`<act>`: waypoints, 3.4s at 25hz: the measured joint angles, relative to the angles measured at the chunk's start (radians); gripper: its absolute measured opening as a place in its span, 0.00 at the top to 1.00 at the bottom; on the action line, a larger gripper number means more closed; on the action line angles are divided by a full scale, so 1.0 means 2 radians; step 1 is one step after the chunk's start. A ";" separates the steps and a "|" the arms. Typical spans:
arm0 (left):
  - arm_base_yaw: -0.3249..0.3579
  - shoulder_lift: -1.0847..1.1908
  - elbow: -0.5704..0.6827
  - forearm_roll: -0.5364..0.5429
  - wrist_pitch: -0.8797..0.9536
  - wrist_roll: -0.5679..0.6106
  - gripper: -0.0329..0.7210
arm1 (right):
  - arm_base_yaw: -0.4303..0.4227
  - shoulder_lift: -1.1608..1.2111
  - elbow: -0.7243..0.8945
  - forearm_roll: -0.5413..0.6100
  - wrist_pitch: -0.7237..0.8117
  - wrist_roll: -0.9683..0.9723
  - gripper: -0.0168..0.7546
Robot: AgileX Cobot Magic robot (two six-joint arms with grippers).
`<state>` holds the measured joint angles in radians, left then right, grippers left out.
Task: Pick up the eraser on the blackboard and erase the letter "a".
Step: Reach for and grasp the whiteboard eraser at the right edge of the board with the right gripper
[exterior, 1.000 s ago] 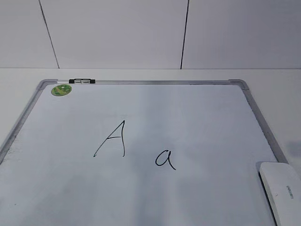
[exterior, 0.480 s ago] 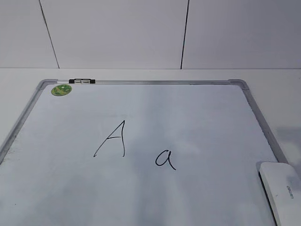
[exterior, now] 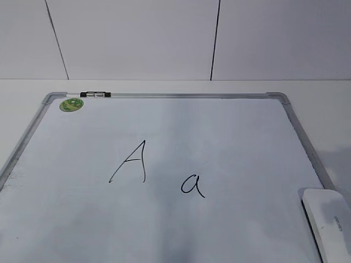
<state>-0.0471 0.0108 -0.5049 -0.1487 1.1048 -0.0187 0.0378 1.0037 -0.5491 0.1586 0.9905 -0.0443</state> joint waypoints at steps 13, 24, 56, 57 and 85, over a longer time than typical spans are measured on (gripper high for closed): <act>0.000 0.000 0.000 -0.001 0.000 0.000 0.64 | 0.000 0.044 -0.060 0.052 -0.005 -0.016 0.23; 0.000 0.000 0.000 -0.001 0.000 0.000 0.64 | 0.000 0.046 -0.085 0.087 -0.017 -0.046 0.25; 0.000 0.000 0.000 -0.003 0.000 0.000 0.64 | 0.000 0.064 -0.086 0.017 0.038 -0.037 0.11; 0.000 0.000 0.000 -0.003 0.000 0.000 0.64 | 0.000 0.066 -0.086 0.018 0.038 -0.037 0.11; 0.000 0.000 0.000 -0.003 0.000 0.000 0.64 | 0.124 0.163 -0.158 -0.041 0.051 0.092 0.16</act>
<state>-0.0479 0.0108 -0.5049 -0.1556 1.1048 -0.0187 0.2851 1.3301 -0.8653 0.0772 1.0931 0.1403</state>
